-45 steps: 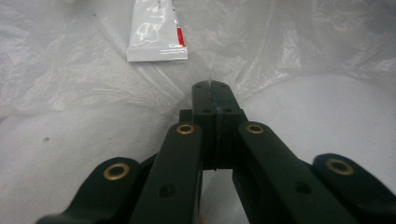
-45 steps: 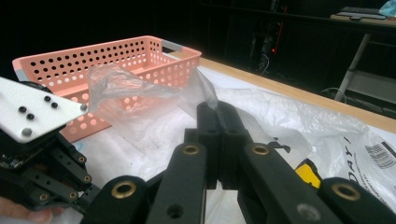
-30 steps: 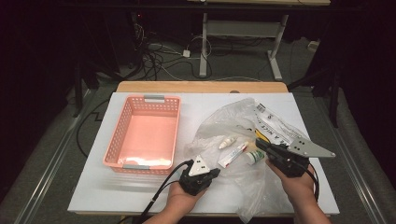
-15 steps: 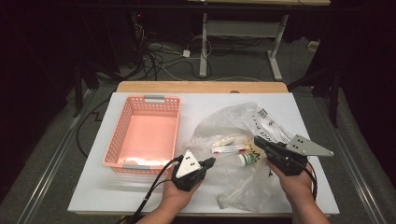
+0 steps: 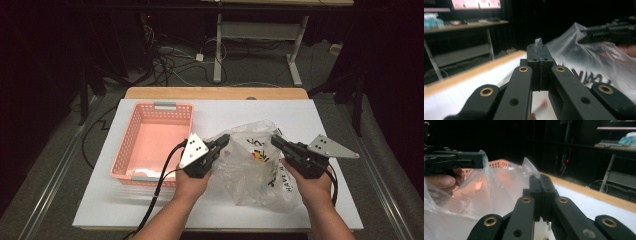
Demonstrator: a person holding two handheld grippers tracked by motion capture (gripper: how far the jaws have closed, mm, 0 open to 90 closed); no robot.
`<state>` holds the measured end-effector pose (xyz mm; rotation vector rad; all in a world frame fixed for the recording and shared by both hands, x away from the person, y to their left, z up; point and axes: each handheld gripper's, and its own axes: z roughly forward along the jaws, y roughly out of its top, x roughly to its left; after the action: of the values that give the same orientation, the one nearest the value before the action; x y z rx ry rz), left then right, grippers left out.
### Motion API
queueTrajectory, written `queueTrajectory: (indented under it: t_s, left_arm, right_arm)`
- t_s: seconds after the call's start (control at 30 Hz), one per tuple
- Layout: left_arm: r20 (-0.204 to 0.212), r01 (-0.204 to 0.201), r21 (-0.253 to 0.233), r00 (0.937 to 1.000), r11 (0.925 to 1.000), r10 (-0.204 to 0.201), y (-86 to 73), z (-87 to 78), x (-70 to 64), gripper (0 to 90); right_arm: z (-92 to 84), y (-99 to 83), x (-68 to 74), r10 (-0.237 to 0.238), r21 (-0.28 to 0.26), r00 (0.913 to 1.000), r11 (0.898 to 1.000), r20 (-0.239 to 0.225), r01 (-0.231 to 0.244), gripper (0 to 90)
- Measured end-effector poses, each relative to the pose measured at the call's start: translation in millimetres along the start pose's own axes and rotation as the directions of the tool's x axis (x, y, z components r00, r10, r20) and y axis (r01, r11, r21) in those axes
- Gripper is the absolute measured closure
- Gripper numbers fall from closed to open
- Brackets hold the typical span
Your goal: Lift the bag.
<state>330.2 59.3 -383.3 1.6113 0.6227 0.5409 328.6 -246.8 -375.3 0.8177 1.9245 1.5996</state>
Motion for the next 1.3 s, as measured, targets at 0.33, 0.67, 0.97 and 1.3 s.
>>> queueTrajectory:
  t_s: [0.33,0.67,0.97,1.3]
  left_arm:
    - [-0.013,-0.096,-0.067,0.9954,0.9931,0.095,69.1,33.2,3.3,88.5]
    - [-0.011,-0.116,-0.107,0.9932,0.9874,0.116,126.4,66.9,8.1,88.5]
    - [-0.035,-0.103,-0.077,0.9943,0.9917,0.1,137.7,76.8,19.5,88.3]
    - [-0.037,-0.053,0.003,0.9979,0.9986,0.053,106.0,47.9,24.7,72.6]
  right_arm:
    - [14.8,29.7,-23.9,0.021,-0.085,0.9959,0.996,0.088,-0.013,90.0]
    - [12.3,72.7,-49.1,0.045,-0.195,0.9862,0.981,0.159,-0.014,90.0]
    - [2.0,103.8,-61.1,0.029,-0.232,0.975,0.972,0.22,0.023,90.0]
    - [10.0,83.2,-66.9,0.03,-0.161,0.9729,0.987,0.229,0.008,90.0]
